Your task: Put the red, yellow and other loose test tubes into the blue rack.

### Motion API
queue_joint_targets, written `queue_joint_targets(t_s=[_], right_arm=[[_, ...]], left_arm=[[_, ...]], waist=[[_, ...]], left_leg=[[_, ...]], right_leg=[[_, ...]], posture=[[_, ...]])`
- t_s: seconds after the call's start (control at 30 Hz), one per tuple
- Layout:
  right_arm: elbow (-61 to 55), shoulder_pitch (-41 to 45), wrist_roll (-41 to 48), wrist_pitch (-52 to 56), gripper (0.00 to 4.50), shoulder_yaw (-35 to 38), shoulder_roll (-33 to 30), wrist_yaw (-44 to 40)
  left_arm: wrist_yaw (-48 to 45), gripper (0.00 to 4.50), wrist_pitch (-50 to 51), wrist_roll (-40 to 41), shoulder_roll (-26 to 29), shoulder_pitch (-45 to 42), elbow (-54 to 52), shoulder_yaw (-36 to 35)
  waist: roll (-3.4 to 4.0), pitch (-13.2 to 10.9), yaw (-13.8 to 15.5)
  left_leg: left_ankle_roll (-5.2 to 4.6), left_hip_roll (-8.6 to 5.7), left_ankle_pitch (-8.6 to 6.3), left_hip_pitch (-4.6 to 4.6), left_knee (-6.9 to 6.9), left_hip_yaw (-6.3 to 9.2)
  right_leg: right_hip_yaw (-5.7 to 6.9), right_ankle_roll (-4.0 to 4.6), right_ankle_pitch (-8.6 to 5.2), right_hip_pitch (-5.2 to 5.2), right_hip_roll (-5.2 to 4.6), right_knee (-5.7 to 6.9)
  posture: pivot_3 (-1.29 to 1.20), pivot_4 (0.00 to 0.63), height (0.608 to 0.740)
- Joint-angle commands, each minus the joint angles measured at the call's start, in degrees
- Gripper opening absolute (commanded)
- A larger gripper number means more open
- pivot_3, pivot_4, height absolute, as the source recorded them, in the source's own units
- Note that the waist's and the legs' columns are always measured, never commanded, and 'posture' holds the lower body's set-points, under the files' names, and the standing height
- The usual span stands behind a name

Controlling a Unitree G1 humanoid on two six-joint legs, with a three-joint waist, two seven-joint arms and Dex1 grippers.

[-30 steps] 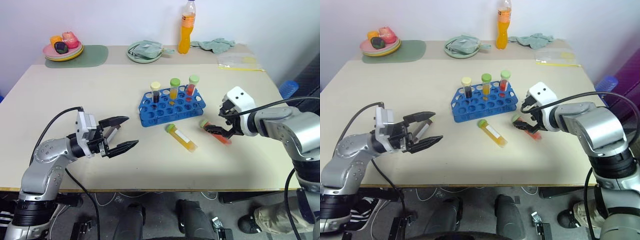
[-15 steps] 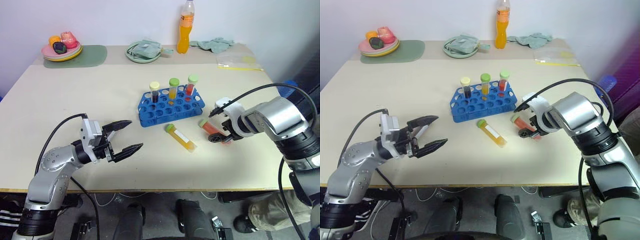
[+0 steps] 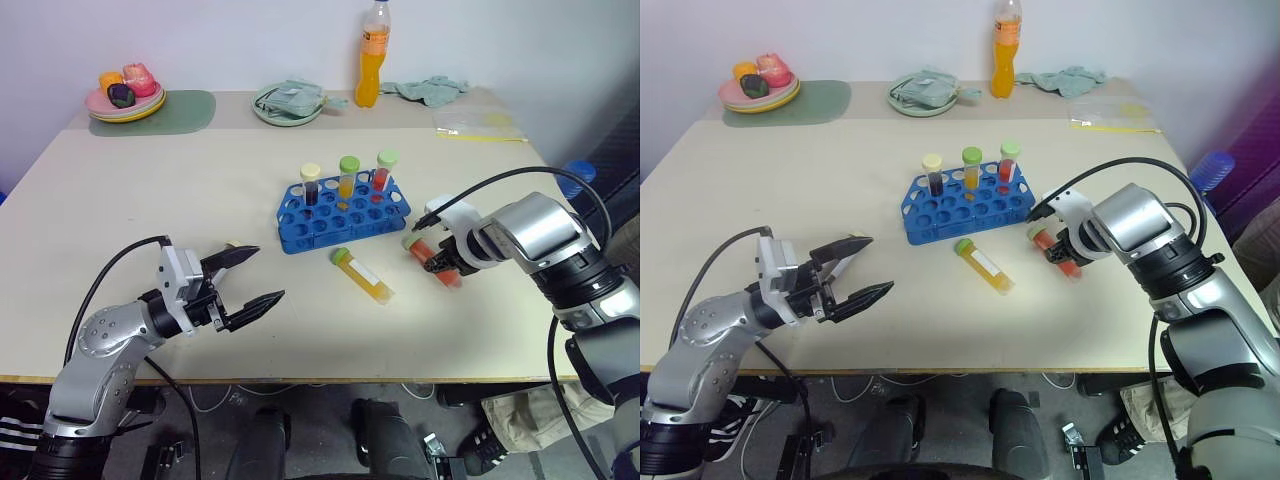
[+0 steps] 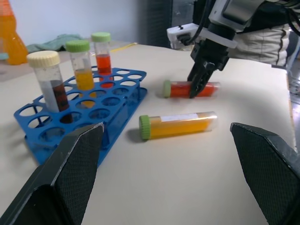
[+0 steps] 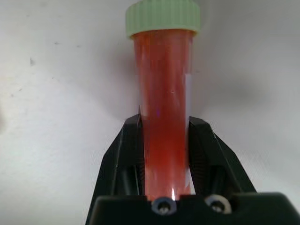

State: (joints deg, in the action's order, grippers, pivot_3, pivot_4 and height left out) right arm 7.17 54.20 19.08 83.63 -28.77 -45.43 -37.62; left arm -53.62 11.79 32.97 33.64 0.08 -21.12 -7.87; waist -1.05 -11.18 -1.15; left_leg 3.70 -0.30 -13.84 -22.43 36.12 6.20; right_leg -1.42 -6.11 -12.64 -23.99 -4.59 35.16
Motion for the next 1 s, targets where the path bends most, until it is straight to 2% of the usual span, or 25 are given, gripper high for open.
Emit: queue_joint_targets(t_s=[0.03,0.1,0.27,0.37,0.5,0.6,0.73,0.87,1.0], right_arm=[[-4.4,-1.5,0.4,-5.5,0.81,4.1,-1.5,-2.2],[-8.1,-5.2,-0.6,-12.3,0.81,6.1,-3.2,-2.8],[-16.0,-17.1,0.3,-33.1,0.81,20.0,-1.6,-2.8],[-16.7,-22.4,2.1,-44.4,0.81,28.8,4.7,0.5],[-17.2,-25.8,4.2,-52.2,0.81,34.2,13.5,3.5],[-16.0,-28.0,3.6,-58.9,0.81,34.8,19.4,5.1],[-6.9,-26.8,-3.6,-71.4,0.81,32.1,26.0,10.1],[2.5,-24.6,-8.6,-81.4,0.81,29.5,29.6,11.6],[8.7,-22.4,-10.2,-85.8,0.81,29.7,30.7,12.2]], left_arm=[[-0.1,4.50,-1.1,0.1,0.7,-0.9,-1.5,-1.3],[-0.3,4.50,-1.1,0.2,0.9,-1.4,-1.1,-1.3],[-1.2,4.50,-1.0,0.7,1.9,-2.6,-0.1,-2.0],[-1.7,4.50,-0.7,0.8,2.3,-3.6,0.4,-2.3],[-1.7,4.50,-0.3,1.3,2.5,-5.0,1.2,-2.6],[-1.5,4.50,-1.1,1.0,1.7,-5.7,2.5,-2.8],[-1.5,4.50,-1.0,1.0,1.5,-5.7,3.1,-3.1],[-1.8,4.50,-0.3,1.1,2.3,-6.2,2.7,-3.4],[-1.8,4.50,0.4,1.2,3.2,-6.5,2.3,-3.5]], waist=[[0.01,0.0,0.0],[0.01,0.0,0.1],[0.00,0.0,0.3],[-0.05,0.0,0.0],[-0.02,0.0,0.0],[0.00,0.0,0.0],[0.00,0.0,-0.1],[0.02,0.0,-0.1],[0.02,0.0,-0.1]], left_leg=[[0.00,0.00,0.00,0.00,-0.01,0.00],[0.00,0.00,0.00,-0.01,-0.05,0.01],[0.00,0.00,0.00,-0.08,-0.04,-0.03],[0.00,0.01,0.00,-0.01,-0.04,-0.04],[-0.01,0.06,0.00,0.05,-0.06,-0.03],[-0.01,0.06,0.00,0.04,-0.03,-0.02],[-0.01,0.06,0.00,0.06,-0.05,-0.02],[0.00,0.06,0.00,0.06,-0.05,-0.02],[0.00,0.05,0.01,0.07,-0.06,-0.02]], right_leg=[[0.00,0.00,0.00,-0.01,0.00,0.00],[0.01,-0.01,0.00,-0.02,0.02,0.01],[-0.01,-0.07,-0.01,-0.02,-0.01,-0.06],[-0.02,-0.09,-0.02,0.01,0.02,-0.03],[-0.03,-0.03,0.00,0.03,0.09,0.01],[-0.03,-0.02,0.01,0.04,0.10,0.03],[-0.04,-0.01,0.02,0.03,0.09,0.03],[-0.04,0.00,0.02,0.03,0.09,0.04],[-0.05,0.00,0.02,0.03,0.09,0.06]], posture=[[0.00,0.150,0.740],[0.00,0.150,0.740],[0.00,0.150,0.740],[0.00,0.150,0.740],[0.00,0.150,0.740],[0.00,0.150,0.740],[0.00,0.150,0.740],[0.00,0.150,0.740],[0.00,0.150,0.740]])
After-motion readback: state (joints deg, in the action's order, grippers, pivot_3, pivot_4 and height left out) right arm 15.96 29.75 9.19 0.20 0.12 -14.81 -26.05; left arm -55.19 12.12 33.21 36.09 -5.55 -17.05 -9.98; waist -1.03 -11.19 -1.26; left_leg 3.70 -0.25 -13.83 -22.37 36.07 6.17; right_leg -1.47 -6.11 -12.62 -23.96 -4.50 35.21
